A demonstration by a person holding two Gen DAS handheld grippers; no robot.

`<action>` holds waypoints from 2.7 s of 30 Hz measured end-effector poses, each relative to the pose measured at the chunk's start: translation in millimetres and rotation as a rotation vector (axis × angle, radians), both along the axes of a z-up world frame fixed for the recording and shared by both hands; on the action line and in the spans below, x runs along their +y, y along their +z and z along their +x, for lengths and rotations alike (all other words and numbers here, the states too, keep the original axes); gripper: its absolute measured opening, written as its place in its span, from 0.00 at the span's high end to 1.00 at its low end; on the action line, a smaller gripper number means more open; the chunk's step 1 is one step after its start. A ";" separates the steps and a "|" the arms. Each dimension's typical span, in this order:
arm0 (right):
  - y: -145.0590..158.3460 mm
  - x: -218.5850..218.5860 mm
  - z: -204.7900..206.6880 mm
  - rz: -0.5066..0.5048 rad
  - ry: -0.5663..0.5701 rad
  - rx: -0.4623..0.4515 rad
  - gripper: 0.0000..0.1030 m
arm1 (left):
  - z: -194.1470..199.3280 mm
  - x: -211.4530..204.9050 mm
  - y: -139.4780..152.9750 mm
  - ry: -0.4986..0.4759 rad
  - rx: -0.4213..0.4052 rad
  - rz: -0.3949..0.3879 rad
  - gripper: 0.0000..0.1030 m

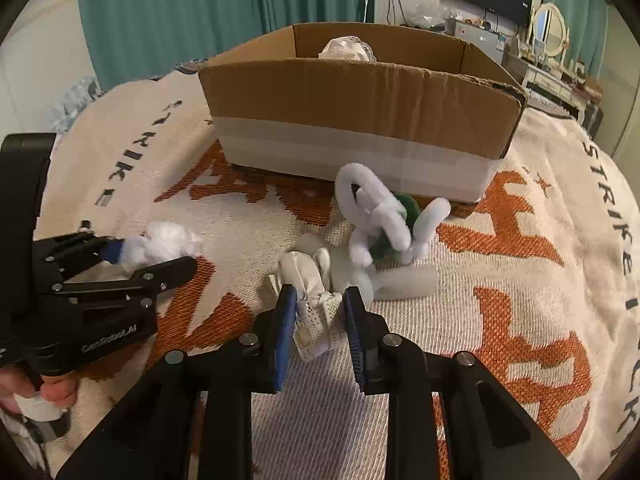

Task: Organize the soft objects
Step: 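Grasp the white tissues with the left gripper while the right grasps a white sock, then lower the tissues and sock into the box and open both grippers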

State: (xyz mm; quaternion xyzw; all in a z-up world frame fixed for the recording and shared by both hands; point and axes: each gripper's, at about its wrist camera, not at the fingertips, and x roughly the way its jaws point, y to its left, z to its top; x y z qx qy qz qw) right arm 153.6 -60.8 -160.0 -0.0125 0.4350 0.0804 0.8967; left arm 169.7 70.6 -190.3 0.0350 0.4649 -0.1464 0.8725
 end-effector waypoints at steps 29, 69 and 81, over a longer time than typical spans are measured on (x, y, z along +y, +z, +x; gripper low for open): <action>212.3 -53.6 -88.6 0.045 0.029 -0.350 0.77 | -90.5 -55.1 198.9 -0.032 -0.354 -0.017 0.60; 124.2 -107.3 167.6 0.073 -0.037 -0.244 0.49 | 129.5 -101.6 112.9 0.070 -0.302 0.117 0.27; 255.6 -101.5 46.8 0.017 -0.009 -0.381 0.45 | 22.7 -70.6 265.4 0.145 -0.482 0.048 0.19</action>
